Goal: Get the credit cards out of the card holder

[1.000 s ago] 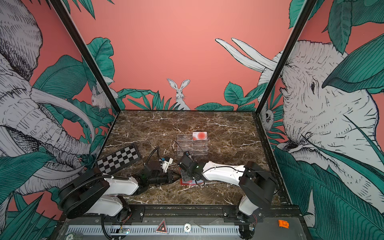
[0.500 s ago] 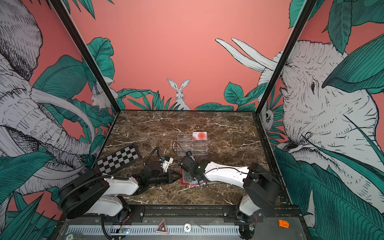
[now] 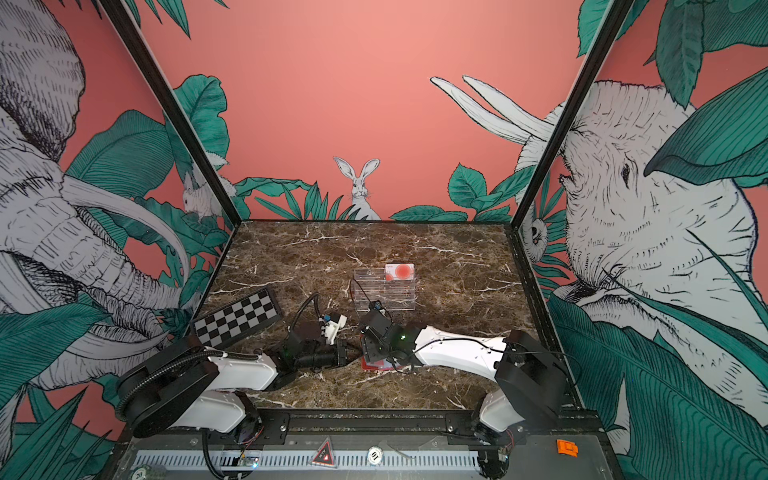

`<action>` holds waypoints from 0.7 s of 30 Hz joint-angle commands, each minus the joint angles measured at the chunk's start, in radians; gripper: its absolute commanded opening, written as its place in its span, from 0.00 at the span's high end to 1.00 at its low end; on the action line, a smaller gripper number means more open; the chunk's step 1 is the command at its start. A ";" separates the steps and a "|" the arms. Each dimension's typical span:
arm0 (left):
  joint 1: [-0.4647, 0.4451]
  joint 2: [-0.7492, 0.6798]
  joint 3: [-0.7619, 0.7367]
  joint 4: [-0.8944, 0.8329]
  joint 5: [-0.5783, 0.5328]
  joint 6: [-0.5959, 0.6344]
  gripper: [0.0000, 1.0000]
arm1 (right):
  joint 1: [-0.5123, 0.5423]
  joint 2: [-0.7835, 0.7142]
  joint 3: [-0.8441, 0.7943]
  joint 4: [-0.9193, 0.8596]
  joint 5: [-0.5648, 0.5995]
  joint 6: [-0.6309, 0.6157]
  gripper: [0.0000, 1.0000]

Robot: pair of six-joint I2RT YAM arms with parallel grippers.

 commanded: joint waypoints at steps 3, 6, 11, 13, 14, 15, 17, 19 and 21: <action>-0.006 -0.022 -0.001 0.034 -0.001 0.010 1.00 | 0.006 0.015 -0.007 0.036 -0.015 0.017 0.27; -0.006 -0.023 -0.001 0.034 -0.002 0.011 1.00 | 0.006 0.022 -0.007 0.018 0.000 0.019 0.27; -0.008 -0.022 -0.004 0.033 -0.004 0.011 1.00 | 0.007 0.030 -0.012 0.001 0.024 0.022 0.28; -0.008 -0.022 -0.004 0.036 -0.004 0.011 1.00 | 0.006 0.037 -0.014 0.001 0.025 0.023 0.28; -0.008 -0.021 -0.004 0.037 -0.004 0.011 1.00 | 0.007 0.040 -0.014 0.004 0.021 0.022 0.28; -0.008 -0.023 -0.004 0.037 -0.004 0.011 1.00 | 0.006 0.043 -0.014 0.006 0.017 0.023 0.28; -0.008 -0.023 -0.004 0.034 -0.004 0.012 1.00 | 0.006 0.050 -0.014 0.006 0.022 0.024 0.28; -0.008 -0.023 -0.004 0.034 -0.004 0.012 1.00 | 0.007 0.056 -0.015 0.006 0.023 0.025 0.28; -0.008 -0.024 -0.004 0.035 -0.005 0.011 1.00 | 0.006 0.057 -0.014 -0.002 0.027 0.027 0.29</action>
